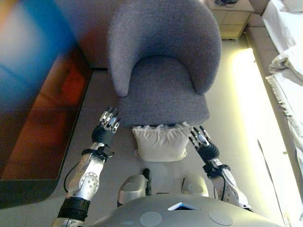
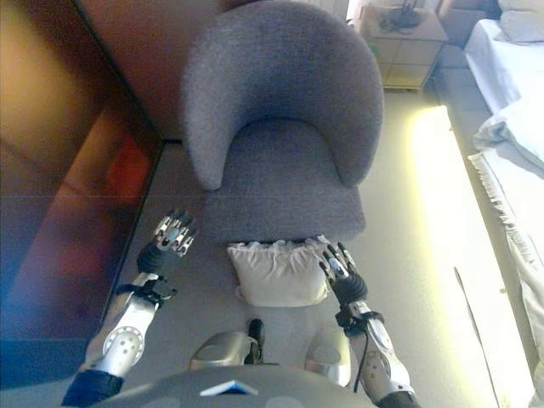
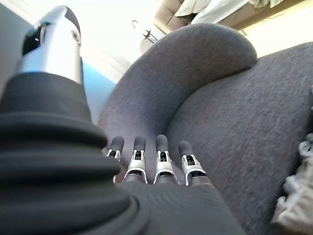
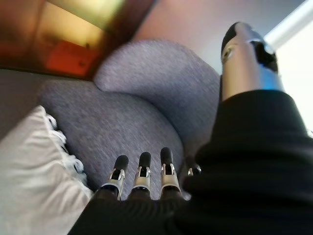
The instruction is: Pick up the cushion and take it to the sofa
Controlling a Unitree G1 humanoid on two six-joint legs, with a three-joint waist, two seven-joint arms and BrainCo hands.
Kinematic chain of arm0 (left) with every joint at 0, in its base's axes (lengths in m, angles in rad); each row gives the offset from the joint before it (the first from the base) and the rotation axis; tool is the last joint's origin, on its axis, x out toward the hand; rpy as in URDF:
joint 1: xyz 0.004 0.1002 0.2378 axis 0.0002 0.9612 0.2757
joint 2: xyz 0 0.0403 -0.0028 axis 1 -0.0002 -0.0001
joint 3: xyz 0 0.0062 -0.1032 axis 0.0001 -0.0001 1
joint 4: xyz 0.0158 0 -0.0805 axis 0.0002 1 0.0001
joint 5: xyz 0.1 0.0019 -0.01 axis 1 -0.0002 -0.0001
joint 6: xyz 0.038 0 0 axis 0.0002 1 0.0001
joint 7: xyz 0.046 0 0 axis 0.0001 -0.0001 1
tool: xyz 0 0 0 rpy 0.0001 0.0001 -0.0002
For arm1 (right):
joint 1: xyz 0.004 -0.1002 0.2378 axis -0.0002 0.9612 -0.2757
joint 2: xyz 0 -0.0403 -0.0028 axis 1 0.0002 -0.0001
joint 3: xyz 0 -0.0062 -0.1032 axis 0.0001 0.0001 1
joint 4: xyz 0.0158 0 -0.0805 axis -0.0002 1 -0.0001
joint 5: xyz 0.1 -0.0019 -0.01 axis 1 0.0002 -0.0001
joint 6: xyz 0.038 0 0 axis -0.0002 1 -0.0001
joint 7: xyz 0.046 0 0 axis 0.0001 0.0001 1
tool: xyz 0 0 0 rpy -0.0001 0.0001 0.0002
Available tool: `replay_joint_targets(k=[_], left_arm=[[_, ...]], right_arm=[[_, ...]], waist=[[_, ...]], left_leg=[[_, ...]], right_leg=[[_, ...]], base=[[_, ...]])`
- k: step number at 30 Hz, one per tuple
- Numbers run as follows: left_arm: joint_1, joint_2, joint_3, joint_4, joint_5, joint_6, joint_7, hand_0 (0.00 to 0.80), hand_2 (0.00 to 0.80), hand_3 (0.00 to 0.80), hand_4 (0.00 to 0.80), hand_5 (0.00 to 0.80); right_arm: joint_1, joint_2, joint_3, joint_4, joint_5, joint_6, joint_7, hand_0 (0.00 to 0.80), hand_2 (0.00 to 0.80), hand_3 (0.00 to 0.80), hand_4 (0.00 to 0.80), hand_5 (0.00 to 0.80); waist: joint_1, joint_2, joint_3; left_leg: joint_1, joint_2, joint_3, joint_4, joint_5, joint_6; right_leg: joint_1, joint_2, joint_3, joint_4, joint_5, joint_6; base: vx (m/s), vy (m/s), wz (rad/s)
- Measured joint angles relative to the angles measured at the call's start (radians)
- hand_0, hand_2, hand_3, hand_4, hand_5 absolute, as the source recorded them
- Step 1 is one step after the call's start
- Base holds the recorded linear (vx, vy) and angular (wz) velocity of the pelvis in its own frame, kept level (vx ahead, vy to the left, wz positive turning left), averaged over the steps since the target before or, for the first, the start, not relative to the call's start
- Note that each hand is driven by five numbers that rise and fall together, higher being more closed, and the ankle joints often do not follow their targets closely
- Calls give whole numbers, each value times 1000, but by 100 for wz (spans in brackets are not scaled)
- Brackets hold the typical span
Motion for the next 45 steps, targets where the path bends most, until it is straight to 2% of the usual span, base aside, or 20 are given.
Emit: replay_joint_targets(k=[1,2,3,4,5,8,12,17,21,24,26,29,31,32,35,38,45], left_arm=[[9,1,-2,0,0,0,0,0,0,0,0,0],[12,1,-1,0,0,0,0,0,0,0,0,0],[34,3,-3,0,0,2,0,0,0,0,0,0],[45,-4,-5,-1,0,5,-1,0,0,0,0,0],[47,-4,-5,-2,0,6,-1,0,0,0,0,0],[66,-21,3,-16,0,7,-2,0,0,0,0,0],[64,-22,3,-17,0,7,0,0,0,0,0,0],[64,-15,15,-17,-1,7,5,0,0,0,0,0],[65,-16,43,-17,-11,7,22,0,0,0,0,0],[62,-16,39,-17,-28,7,30,0,0,0,0,0],[58,-18,30,-17,-29,7,38,0,0,0,0,0],[52,-19,24,-15,-19,5,50,0,0,0,0,0],[31,-19,19,-11,2,6,58,0,0,0,0,0],[18,-19,18,-10,18,6,58,0,0,0,0,0],[2,-17,11,-9,61,6,54,0,0,0,0,0],[3,-11,11,-2,73,6,54,0,0,0,0,0],[-37,-3,2,-2,99,1,55,0,0,0,0,0]], right_arm=[[-2,1,0,0,2,2,0,0,0,0,0,0],[-2,1,0,0,2,3,0,0,0,0,0,0],[-4,3,-5,14,9,4,-1,0,0,0,0,0],[-2,2,-14,29,11,6,-1,0,0,0,0,0],[-1,2,-16,29,11,6,-1,0,0,0,0,0],[-1,-41,-40,29,14,7,0,0,0,0,0,0],[-3,-45,-32,28,14,20,8,0,0,0,0,0],[-4,-34,-19,25,15,43,9,0,0,0,0,0],[-14,-36,3,23,14,55,22,0,0,0,0,0],[-40,-45,3,24,-23,53,29,0,0,0,0,0],[-54,-63,3,24,-45,50,28,0,0,0,0,0],[-59,-88,1,24,-56,29,21,0,0,0,0,0],[-57,-97,-1,24,-65,16,-2,0,0,0,0,0],[-56,-102,-1,24,-65,12,-6,0,0,0,0,0],[-53,-95,-20,23,-64,4,-15,0,0,0,0,0],[-46,-73,-38,23,-65,3,-14,0,0,0,0,0],[-83,-69,-29,24,-120,-17,-46,0,0,0,0,0]], waist=[[-6,-13,2],[-8,-15,2],[-18,-38,-5],[-18,-37,-4],[-18,-35,-5],[-14,1,-5],[-17,-4,-9],[-19,-34,-30],[-17,-34,-43],[-16,-30,-44],[-15,-8,-37],[-12,21,-35],[-16,32,-38],[-15,33,-38],[-17,36,-39],[-17,36,-43],[-16,27,-43]], left_leg=[[13,0,-5,-3,-4,-15],[14,0,-6,-3,-5,-21],[32,11,-31,-14,-8,-53],[49,26,-39,-22,-10,-64],[51,30,-40,-21,-11,-64],[66,77,-55,-20,-29,-91],[63,89,-75,-26,-33,-102],[89,89,-109,-45,-29,-116],[96,104,-131,-46,-26,-121],[53,116,-111,11,-27,-119],[49,133,-75,8,-29,-117],[48,140,-70,-33,-14,-109],[44,158,-26,-45,3,-115],[46,164,-4,-51,11,-111],[78,159,16,-104,44,-143],[100,151,37,-143,58,-145],[122,145,60,-178,69,-148]], right_leg=[[3,-8,1,-64,48,1],[5,-9,2,-76,59,-2],[34,5,1,-101,160,-9],[42,28,-3,-91,167,-20],[42,32,-4,-89,165,-24],[57,79,-23,-59,134,-61],[61,85,-27,-50,125,-57],[108,100,3,-57,92,-44],[126,120,10,-57,65,-47],[127,128,6,-57,55,-56],[127,132,-14,-54,50,-64],[124,131,-28,-55,45,-68],[123,126,-49,-56,45,-69],[121,123,-56,-56,44,-69],[123,111,-66,-61,47,-63],[134,102,-74,-92,67,-46],[195,111,-76,-225,145,-41]], base=[[230,-123,7],[248,-133,24],[242,-133,29],[236,-131,29],[204,-114,10],[226,-143,6],[233,-198,10],[166,-194,24],[70,-127,25],[10,23,31],[14,163,26],[28,175,16],[36,150,27],[46,169,23],[83,153,3],[27,85,-13],[-30,-10,-8]])
